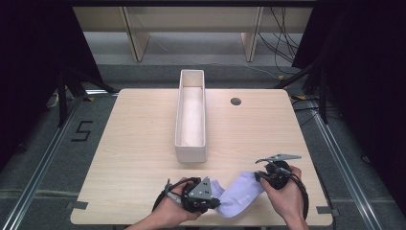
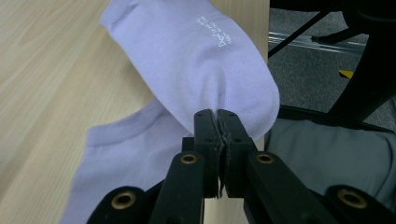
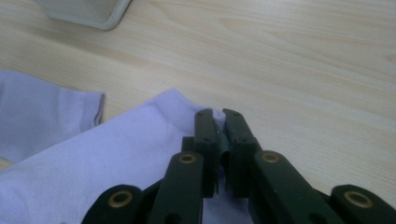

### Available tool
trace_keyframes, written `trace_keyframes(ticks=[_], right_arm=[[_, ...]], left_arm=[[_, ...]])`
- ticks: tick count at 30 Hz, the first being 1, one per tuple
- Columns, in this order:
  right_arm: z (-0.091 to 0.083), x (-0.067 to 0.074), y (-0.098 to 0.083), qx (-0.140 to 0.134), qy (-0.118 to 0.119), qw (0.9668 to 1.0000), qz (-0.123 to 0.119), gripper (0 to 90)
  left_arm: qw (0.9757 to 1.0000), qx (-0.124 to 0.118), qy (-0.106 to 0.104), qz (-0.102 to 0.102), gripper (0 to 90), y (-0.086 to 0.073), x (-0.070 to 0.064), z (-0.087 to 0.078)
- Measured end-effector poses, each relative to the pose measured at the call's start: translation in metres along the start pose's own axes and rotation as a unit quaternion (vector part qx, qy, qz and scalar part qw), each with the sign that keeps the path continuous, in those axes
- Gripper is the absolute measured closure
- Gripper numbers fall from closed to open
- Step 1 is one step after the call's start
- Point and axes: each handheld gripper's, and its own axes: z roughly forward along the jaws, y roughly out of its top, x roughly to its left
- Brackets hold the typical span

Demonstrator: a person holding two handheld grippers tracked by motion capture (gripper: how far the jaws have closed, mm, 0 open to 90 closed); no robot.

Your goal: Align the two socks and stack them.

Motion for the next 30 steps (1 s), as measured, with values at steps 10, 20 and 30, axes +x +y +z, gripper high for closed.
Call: trace_keyframes(ticks=[10,20,30], right_arm=[[-0.001,0.016,0.006,-0.015,0.023,0.9996,-0.006,85.6],[0.003,0.030,0.010,-0.021,0.038,0.9990,-0.010,85.6],[0.004,0.042,0.013,-0.024,0.053,0.9980,-0.025,85.6]], left_arm=[[0.9999,-0.010,0.012,0.001,87.0,-0.009,0.011,-0.024],[0.9997,-0.010,0.019,-0.005,87.0,-0.024,0.017,-0.042],[0.9993,-0.012,0.031,-0.016,87.0,-0.034,0.021,-0.057]])
